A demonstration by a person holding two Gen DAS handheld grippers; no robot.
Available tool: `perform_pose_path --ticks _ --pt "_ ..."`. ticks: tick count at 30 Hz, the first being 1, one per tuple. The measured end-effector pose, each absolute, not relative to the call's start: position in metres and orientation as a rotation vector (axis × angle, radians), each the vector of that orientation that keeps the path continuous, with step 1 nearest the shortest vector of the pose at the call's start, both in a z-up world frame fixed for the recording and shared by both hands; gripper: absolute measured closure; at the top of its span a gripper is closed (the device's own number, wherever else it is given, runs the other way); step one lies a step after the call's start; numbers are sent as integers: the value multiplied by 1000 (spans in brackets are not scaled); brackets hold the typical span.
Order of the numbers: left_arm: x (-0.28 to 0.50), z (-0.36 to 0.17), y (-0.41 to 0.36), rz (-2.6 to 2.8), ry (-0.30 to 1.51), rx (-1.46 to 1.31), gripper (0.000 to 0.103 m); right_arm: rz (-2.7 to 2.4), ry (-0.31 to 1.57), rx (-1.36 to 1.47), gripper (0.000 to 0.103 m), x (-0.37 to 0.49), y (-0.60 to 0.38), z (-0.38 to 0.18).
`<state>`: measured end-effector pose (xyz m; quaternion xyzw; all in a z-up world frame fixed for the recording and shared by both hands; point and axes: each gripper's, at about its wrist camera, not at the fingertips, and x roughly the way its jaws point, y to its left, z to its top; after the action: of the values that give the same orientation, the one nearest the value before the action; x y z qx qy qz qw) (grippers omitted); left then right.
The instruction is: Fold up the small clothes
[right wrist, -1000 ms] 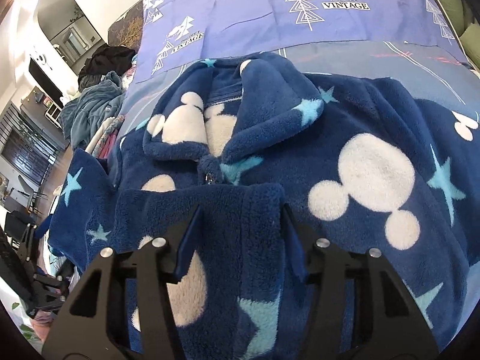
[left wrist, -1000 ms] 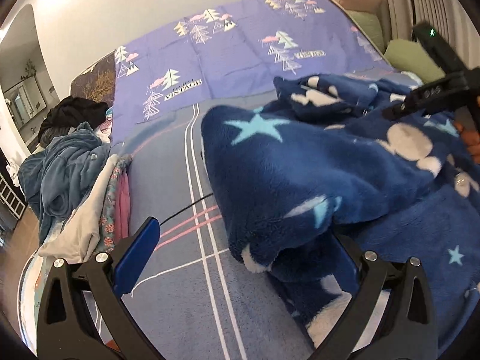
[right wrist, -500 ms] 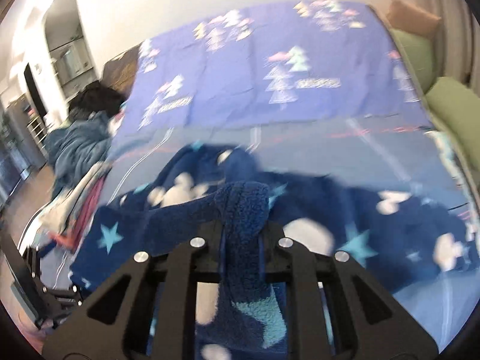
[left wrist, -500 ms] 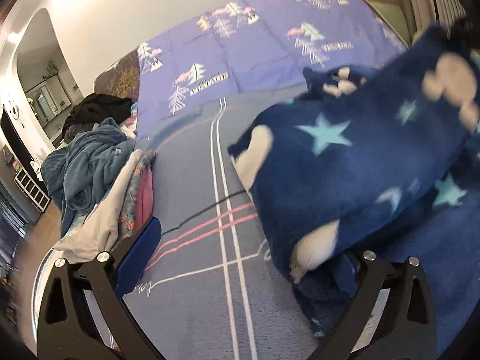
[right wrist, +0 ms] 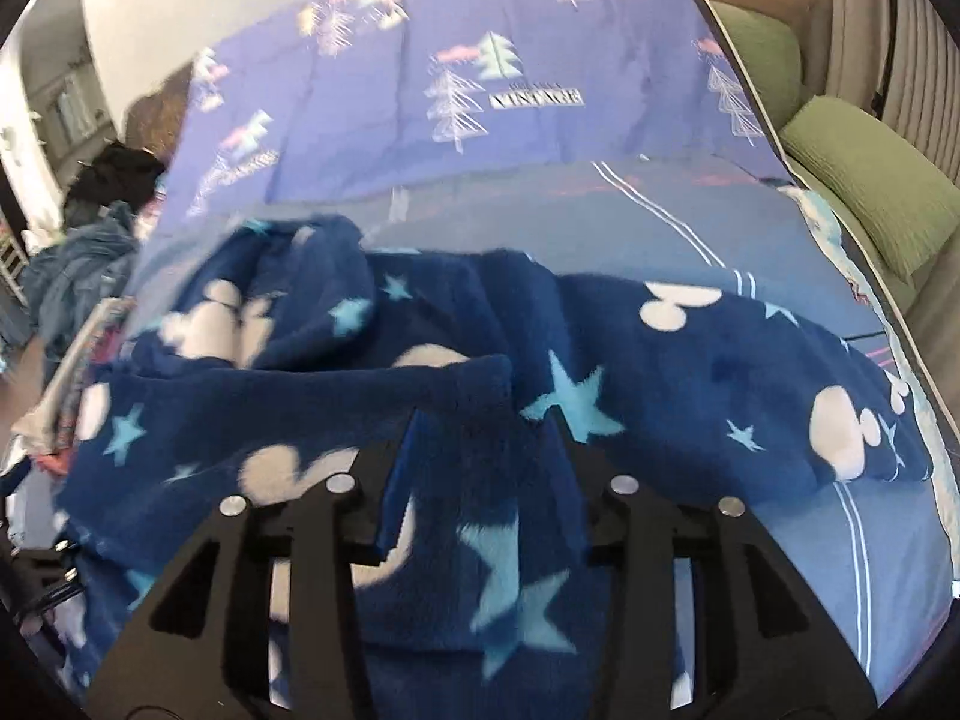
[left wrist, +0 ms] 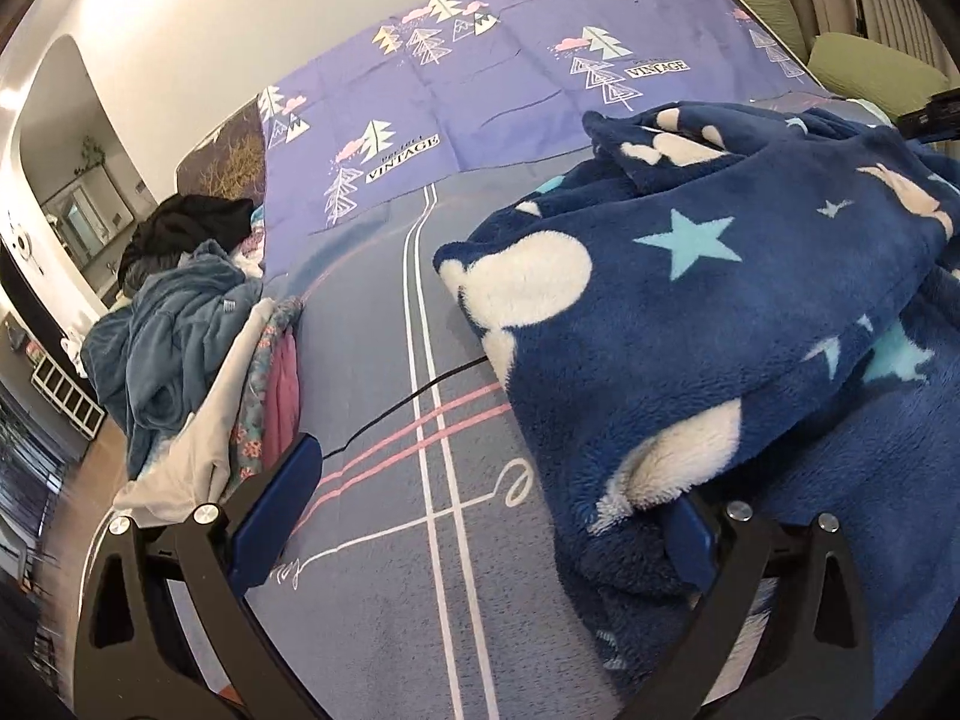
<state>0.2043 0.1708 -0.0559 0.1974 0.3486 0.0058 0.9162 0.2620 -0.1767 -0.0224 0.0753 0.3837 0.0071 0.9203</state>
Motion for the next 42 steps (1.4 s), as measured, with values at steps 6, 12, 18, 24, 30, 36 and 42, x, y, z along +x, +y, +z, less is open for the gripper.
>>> perform_pose_path --ticks 6,12,18,24,30,36,42 --pt "206 -59 173 29 745 391 1 217 878 88 73 245 -146 -36" --pt "205 -55 176 -9 740 373 1 117 882 57 80 238 -146 -48" --pt "153 18 201 -355 486 46 1 120 908 -10 52 219 -153 -56" --pt "154 36 178 -387 447 -10 1 118 834 198 46 194 -191 -46" --pt "216 -62 97 -155 772 417 1 -98 760 544 25 164 -318 -43" --pt "191 -8 87 -212 648 434 1 -323 695 1080 19 130 -482 -112" --pt "191 33 58 -307 537 359 1 -335 564 1269 15 135 -542 -150"
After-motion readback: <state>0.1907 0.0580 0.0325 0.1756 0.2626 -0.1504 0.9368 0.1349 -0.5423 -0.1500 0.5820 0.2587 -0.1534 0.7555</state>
